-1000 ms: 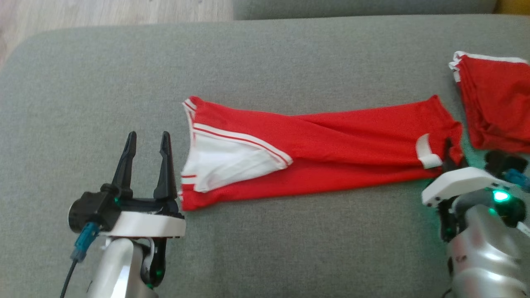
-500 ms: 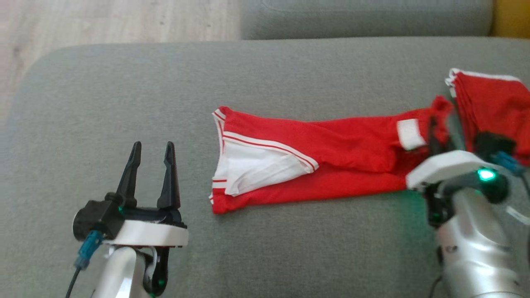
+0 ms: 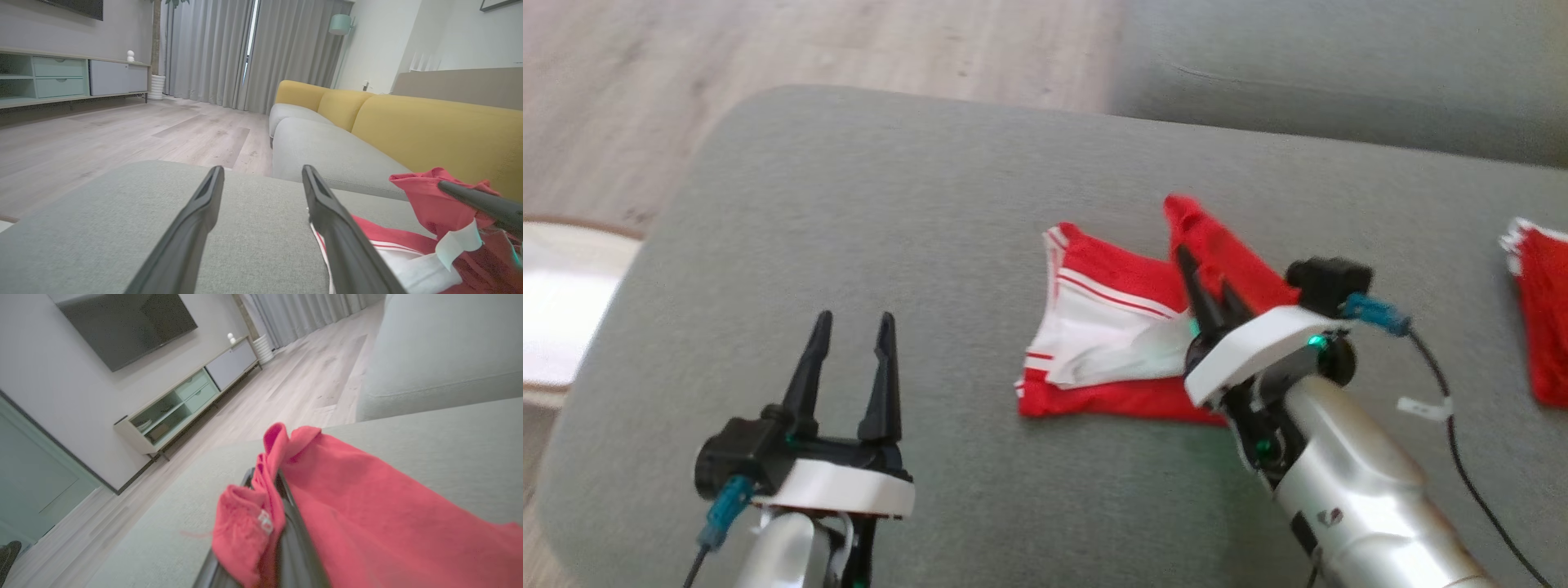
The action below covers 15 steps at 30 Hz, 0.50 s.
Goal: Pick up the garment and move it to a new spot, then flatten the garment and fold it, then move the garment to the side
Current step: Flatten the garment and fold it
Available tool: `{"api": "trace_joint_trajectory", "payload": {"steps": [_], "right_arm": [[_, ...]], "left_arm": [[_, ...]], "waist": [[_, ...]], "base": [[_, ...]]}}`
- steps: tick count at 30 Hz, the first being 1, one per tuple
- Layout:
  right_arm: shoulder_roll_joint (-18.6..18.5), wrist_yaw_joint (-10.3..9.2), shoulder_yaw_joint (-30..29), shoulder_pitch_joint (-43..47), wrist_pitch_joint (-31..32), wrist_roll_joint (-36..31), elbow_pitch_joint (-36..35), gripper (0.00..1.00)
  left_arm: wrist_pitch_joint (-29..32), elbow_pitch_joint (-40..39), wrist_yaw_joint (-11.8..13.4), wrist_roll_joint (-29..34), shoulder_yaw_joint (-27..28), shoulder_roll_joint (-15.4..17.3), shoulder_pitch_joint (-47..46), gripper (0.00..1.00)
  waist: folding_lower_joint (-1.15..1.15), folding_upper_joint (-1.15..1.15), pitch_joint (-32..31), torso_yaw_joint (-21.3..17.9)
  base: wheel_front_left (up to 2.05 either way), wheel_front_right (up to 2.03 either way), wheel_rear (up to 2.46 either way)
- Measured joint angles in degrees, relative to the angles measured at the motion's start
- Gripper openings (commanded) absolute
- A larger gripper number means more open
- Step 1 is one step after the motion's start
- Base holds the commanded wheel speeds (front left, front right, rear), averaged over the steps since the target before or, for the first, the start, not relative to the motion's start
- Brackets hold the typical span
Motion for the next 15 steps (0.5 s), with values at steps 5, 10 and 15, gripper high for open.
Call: {"api": "trace_joint_trajectory", "payload": {"steps": [5, 10, 15], "right_arm": [[-0.02, 0.00, 6.17, -0.23, -1.21, 5.15, 3.53, 0.00], [-0.05, 0.00, 10.91, -2.89, -3.09, 9.82, 7.48, 0.00], [-0.05, 0.00, 15.81, -6.12, -3.77, 13.48, 11.99, 1.00]], "left_arm": [[0.00, 0.34, 0.05, -0.77, -1.78, 0.01, 0.29, 1.00], [0.00, 0.75, 0.54, -1.15, -3.02, 0.01, 0.29, 1.00], [0.00, 1.36, 0.56, -1.15, -3.58, 0.01, 0.29, 1.00]], "waist": [[0.00, 0.00, -0.61, 4.20], [0.00, 0.00, -0.50, 7.93], [0.00, 0.00, 0.30, 10.52]], "base": [[0.00, 0.00, 0.00], [0.00, 0.00, 0.00], [0.00, 0.00, 0.00]]}}
